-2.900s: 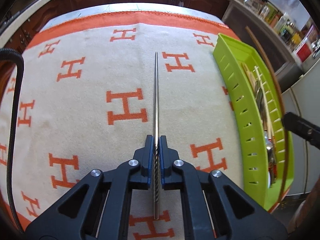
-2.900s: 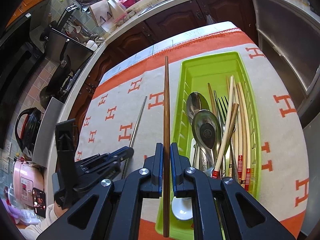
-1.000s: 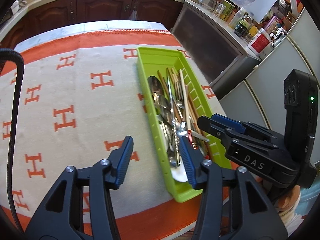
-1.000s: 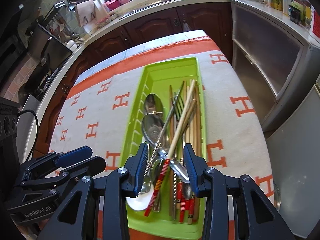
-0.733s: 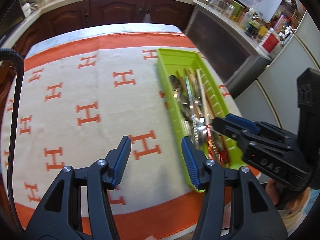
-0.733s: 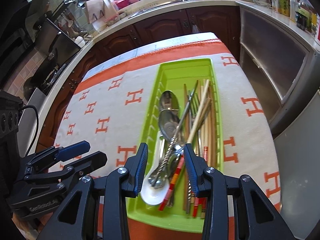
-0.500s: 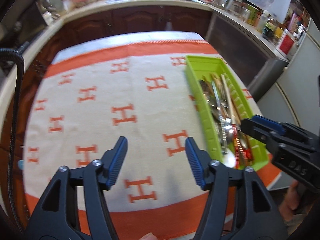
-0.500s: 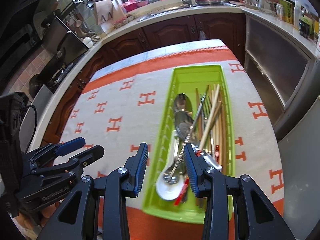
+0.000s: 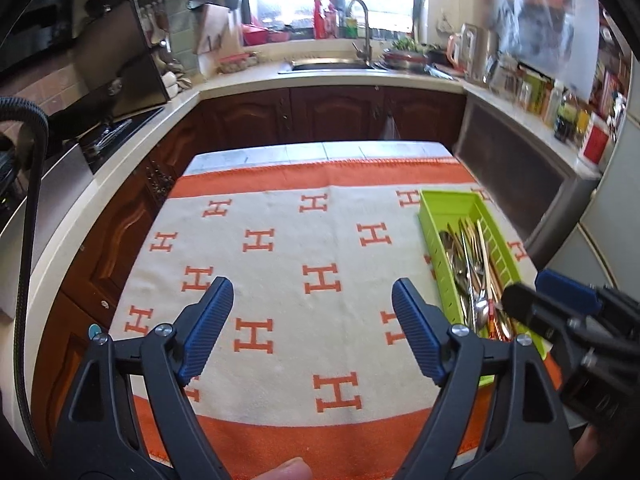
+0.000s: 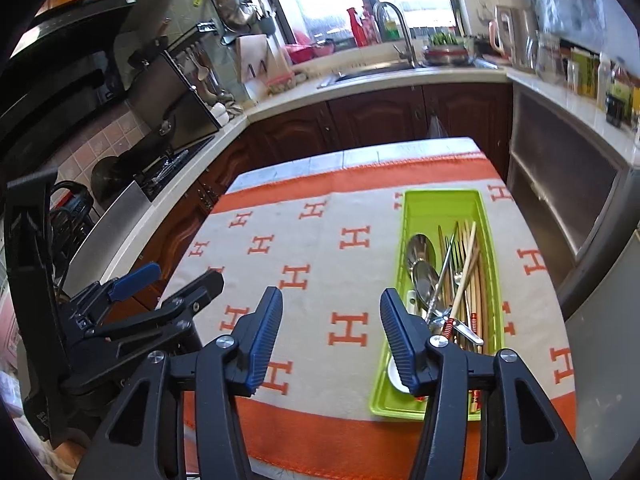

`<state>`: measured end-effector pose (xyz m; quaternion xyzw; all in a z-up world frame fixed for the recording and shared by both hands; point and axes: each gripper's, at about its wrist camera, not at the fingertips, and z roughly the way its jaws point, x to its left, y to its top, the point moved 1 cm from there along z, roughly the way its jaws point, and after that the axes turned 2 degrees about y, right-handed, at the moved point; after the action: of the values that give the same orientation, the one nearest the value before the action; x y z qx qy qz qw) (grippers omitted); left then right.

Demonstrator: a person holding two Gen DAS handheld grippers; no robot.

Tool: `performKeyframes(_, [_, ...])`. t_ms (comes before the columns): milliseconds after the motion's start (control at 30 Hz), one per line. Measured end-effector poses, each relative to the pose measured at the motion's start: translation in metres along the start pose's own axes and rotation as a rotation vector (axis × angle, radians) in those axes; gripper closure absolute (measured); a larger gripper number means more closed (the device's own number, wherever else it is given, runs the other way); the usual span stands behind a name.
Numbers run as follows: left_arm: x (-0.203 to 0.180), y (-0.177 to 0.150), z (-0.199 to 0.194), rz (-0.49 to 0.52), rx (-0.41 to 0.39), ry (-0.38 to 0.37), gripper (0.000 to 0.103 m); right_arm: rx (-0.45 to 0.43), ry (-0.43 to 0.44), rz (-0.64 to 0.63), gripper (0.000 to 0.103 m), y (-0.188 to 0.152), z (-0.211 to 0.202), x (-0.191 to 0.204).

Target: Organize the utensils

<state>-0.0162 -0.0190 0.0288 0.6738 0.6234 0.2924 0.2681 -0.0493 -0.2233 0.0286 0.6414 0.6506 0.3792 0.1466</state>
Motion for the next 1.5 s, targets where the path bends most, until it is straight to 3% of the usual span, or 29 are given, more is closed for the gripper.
performKeyframes(267, [-0.001,-0.012,-0.001,-0.028,0.057,0.007,0.021,-0.014,-0.028,-0.025,0.040,-0.007,-0.013,0.016])
performKeyframes(467, [-0.007,-0.020,0.009,-0.018,0.108,0.005,0.021,0.009,-0.034,-0.023,0.039,-0.013,-0.008,0.011])
performKeyframes(1500, [-0.012,-0.026,0.021,-0.010,0.139,0.011,0.021,0.020,-0.032,0.003,0.039,-0.019,0.005,-0.001])
